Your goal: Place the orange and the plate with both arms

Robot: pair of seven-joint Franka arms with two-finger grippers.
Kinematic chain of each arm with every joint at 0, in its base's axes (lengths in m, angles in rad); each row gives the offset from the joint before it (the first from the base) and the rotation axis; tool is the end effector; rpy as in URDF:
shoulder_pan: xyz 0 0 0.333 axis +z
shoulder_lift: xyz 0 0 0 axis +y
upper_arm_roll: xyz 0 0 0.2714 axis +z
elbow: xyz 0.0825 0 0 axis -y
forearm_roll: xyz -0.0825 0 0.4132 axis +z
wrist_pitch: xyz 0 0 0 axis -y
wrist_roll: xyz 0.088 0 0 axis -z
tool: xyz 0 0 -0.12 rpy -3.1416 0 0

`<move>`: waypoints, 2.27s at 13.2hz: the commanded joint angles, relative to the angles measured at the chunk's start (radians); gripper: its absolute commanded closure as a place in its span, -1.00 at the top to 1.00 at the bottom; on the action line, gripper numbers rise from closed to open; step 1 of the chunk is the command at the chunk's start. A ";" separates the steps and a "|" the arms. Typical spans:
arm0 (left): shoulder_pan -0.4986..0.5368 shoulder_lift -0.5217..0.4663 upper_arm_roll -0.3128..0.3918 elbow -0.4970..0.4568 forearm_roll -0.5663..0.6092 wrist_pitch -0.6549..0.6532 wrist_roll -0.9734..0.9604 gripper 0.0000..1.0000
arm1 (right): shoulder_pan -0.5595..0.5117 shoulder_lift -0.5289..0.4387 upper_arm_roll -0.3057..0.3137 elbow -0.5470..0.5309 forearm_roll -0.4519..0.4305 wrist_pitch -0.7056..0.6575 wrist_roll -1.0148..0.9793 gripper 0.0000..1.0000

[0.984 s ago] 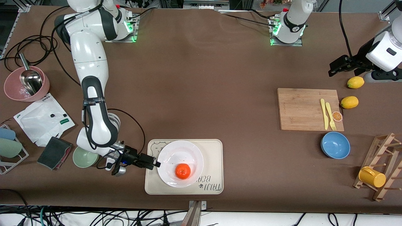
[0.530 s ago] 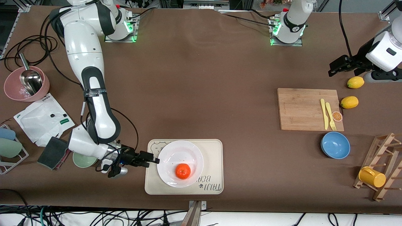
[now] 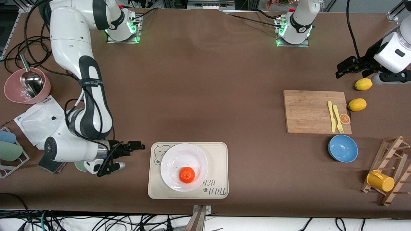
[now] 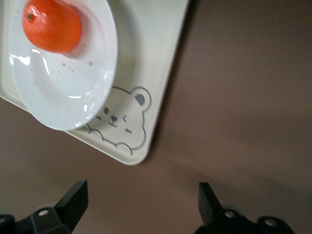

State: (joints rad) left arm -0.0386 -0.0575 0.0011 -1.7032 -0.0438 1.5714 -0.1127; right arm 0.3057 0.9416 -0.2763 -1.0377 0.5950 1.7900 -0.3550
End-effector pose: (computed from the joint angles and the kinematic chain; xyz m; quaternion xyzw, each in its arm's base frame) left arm 0.5632 -0.0264 0.5340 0.9983 0.0384 -0.0387 0.0191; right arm 0.7407 0.1364 0.2229 -0.9715 -0.1462 0.0524 0.1788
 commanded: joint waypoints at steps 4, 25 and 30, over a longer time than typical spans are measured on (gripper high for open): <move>-0.007 0.011 0.007 0.028 0.013 -0.021 0.021 1.00 | 0.061 -0.115 -0.011 -0.018 -0.314 -0.199 0.195 1.00; -0.009 0.011 0.007 0.030 0.013 -0.021 0.019 1.00 | -0.220 -0.909 0.190 -0.588 -0.610 -0.323 0.297 1.00; -0.009 0.013 0.007 0.030 0.013 -0.021 0.019 1.00 | -0.220 -0.906 0.187 -0.581 -0.616 -0.232 0.370 1.00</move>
State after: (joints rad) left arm -0.0394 -0.0562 0.0011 -1.7022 -0.0438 1.5714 -0.1126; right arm 0.1013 0.0521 -0.1097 -1.6012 -0.0046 1.5179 -0.0312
